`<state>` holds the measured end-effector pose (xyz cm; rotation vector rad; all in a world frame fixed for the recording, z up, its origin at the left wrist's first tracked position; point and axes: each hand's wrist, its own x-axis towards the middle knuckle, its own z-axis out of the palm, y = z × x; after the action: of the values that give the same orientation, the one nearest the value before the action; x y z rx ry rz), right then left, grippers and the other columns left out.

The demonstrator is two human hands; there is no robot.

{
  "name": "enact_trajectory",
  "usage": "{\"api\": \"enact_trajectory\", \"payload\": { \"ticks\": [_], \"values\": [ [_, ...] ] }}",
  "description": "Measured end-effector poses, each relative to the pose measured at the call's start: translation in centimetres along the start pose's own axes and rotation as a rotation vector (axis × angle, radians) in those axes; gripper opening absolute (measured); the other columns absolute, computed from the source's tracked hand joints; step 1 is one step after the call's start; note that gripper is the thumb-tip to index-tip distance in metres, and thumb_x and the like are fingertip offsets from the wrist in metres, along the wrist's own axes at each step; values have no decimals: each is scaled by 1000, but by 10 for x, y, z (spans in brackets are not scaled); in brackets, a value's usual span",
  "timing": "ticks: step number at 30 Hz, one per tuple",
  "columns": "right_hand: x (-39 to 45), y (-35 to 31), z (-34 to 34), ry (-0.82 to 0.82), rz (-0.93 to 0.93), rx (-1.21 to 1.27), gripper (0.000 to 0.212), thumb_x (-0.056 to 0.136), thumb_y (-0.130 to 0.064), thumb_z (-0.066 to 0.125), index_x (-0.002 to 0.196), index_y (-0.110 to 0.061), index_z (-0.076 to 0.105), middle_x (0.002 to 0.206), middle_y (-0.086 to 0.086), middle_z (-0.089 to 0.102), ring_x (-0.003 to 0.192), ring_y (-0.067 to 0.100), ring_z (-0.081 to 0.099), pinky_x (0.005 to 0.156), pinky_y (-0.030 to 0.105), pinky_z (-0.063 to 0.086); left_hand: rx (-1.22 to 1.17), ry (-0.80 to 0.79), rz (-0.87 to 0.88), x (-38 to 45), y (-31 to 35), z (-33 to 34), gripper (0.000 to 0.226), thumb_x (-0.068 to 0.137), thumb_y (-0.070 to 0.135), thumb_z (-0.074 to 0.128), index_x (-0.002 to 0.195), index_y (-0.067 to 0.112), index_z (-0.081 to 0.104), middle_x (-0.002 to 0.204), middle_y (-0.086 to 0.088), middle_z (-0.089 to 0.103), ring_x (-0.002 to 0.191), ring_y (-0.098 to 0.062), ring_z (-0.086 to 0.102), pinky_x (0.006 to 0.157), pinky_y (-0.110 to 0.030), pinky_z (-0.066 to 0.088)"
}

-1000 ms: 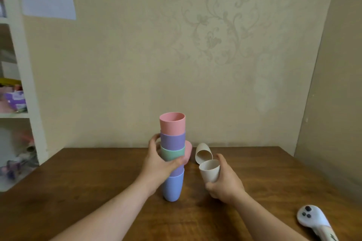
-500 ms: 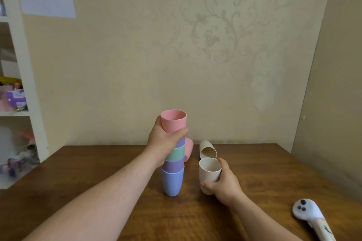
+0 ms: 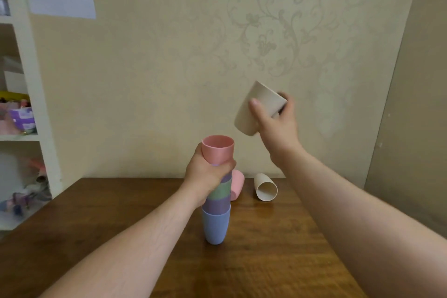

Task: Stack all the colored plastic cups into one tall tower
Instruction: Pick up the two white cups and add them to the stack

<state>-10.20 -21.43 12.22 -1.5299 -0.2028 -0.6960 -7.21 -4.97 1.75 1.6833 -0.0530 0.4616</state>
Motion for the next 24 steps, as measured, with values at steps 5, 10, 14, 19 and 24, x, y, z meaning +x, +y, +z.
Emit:
{"api": "enact_trajectory", "payload": {
  "ticks": [5,10,14,19,24],
  "values": [
    [-8,-16,33,-337,-100,-245,82,79,-34,95,144,-33,46,116,-16,62,104,7,68,86,32,63,77,-20,71,2,7,2,46,74,29,85,115,35,66,97,13,78,91,-11,76,71,-23,57],
    [-25,34,32,-503,47,-260,86,86,-38,89,154,-36,37,133,-10,65,119,12,66,103,36,58,30,-30,107,-2,0,4,56,70,24,90,120,39,68,104,17,82,96,-3,79,84,-37,67],
    [-22,46,31,-531,99,-121,78,93,-28,84,152,-35,35,134,-10,65,113,-6,63,86,12,55,-22,29,76,-4,-6,8,66,61,38,93,120,38,63,106,14,80,98,-8,78,86,-44,67],
    [-11,54,25,-592,116,-161,66,90,-45,82,141,-53,40,137,-7,65,125,14,67,101,28,56,-27,71,51,-7,-8,9,60,61,49,89,115,41,64,102,15,79,94,-7,77,84,-43,67],
    [18,95,-22,-359,132,-482,76,87,-67,69,154,-39,45,137,-2,60,127,23,61,105,41,51,30,129,98,4,-11,16,65,75,42,94,129,36,59,110,20,71,102,-16,72,85,-34,57]
  ]
}}
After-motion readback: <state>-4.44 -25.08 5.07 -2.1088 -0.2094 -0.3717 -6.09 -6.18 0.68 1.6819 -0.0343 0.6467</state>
